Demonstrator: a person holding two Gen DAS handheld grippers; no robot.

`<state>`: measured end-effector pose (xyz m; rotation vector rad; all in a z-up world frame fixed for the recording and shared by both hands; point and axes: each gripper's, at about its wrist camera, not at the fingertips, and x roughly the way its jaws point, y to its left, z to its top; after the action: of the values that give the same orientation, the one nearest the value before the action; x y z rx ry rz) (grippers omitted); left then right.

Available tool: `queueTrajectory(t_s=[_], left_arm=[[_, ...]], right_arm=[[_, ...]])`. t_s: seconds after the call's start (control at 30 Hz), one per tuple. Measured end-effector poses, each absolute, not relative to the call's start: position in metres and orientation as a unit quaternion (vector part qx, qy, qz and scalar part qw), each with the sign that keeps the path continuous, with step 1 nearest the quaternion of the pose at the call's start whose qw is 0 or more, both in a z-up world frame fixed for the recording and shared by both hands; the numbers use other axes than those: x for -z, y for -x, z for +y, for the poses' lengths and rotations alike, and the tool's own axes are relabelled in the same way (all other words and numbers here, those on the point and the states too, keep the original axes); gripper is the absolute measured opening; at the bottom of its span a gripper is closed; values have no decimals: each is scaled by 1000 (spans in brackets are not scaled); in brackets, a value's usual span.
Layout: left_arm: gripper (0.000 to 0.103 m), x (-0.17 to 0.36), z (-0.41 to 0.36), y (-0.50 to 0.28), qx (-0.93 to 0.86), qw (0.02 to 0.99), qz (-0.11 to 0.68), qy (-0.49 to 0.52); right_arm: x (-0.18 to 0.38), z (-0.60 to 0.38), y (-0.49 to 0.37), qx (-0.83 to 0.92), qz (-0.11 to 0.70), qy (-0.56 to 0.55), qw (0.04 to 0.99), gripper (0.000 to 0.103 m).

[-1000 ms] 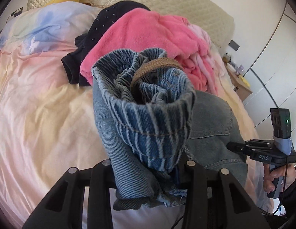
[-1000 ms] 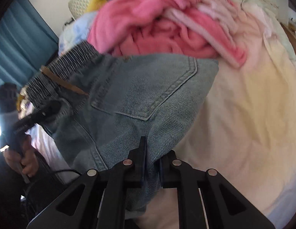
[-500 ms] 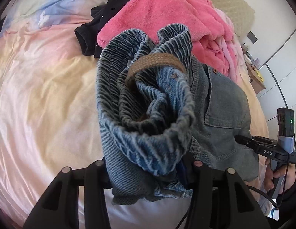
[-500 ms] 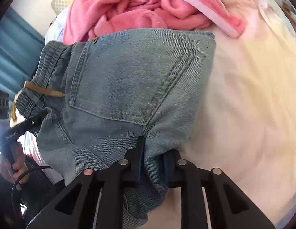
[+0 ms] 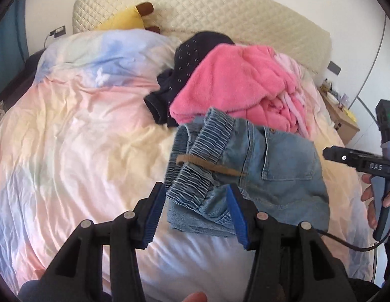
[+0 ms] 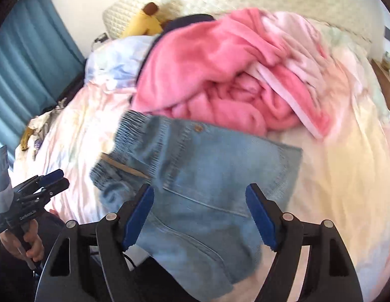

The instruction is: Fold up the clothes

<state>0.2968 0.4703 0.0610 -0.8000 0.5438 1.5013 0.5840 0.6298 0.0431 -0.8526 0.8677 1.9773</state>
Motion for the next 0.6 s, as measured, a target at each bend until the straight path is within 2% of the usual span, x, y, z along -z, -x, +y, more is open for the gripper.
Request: queueTrajectory(t_s=[0.27, 0.6], left_arm=[[52, -128, 419, -248, -744, 574, 181, 291], [52, -176, 327, -181, -843, 455, 157, 241]], right_arm=[[-89, 625, -498, -836, 288, 320, 339, 77], [-138, 573, -374, -900, 209, 308, 226, 77]])
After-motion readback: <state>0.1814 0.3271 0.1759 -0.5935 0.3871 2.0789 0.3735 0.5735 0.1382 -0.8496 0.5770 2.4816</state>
